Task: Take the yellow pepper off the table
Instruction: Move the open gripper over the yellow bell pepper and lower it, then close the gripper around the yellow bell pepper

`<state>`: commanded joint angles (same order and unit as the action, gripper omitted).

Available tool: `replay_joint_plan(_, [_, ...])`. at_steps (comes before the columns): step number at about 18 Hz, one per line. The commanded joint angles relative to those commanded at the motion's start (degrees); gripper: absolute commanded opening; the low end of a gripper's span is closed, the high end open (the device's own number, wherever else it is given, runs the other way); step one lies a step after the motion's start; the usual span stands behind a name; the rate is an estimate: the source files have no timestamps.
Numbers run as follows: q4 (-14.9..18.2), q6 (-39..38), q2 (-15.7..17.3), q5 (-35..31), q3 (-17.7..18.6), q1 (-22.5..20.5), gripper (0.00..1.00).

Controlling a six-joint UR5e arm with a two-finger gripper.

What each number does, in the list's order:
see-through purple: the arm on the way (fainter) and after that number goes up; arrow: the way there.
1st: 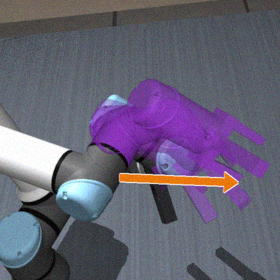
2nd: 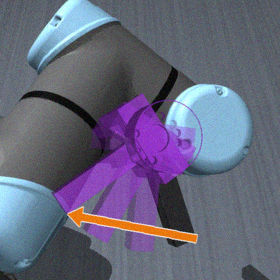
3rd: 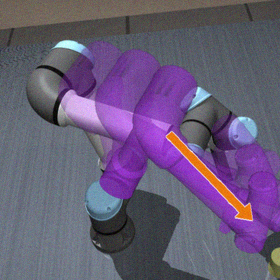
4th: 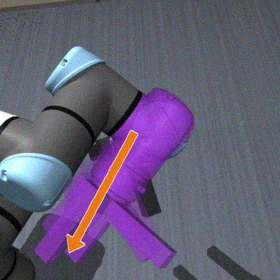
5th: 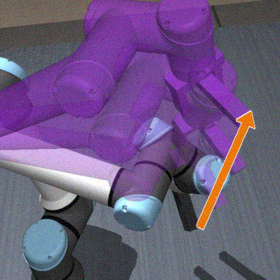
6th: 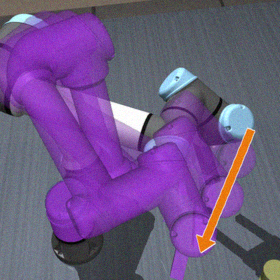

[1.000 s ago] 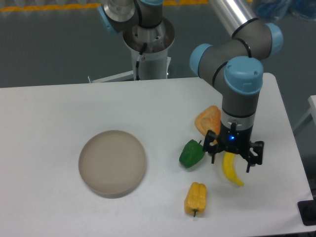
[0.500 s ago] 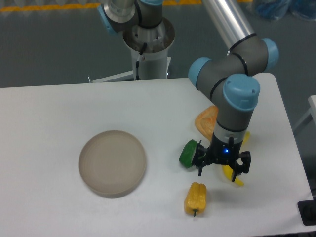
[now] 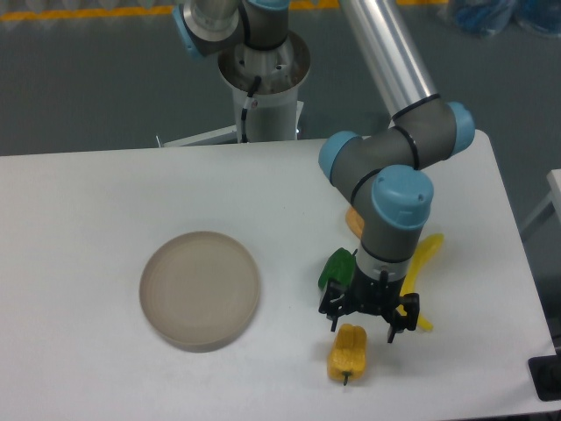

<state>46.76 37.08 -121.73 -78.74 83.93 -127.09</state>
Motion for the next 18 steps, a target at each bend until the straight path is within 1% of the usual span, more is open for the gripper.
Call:
replay_joint_plan(3, [-0.09, 1.24, -0.88, -1.85, 0.18, 0.09, 1.00])
replay_joint_plan(9, [-0.18, 1.15, -1.23, -1.94, 0.53, 0.79, 1.00])
replay_joint_plan(12, [-0.79, 1.15, -2.10, -2.03, 0.10, 0.79, 1.00])
replay_joint_plan(18, [-0.80, 1.06, -2.90, -3.17, 0.00, 1.41, 1.00])
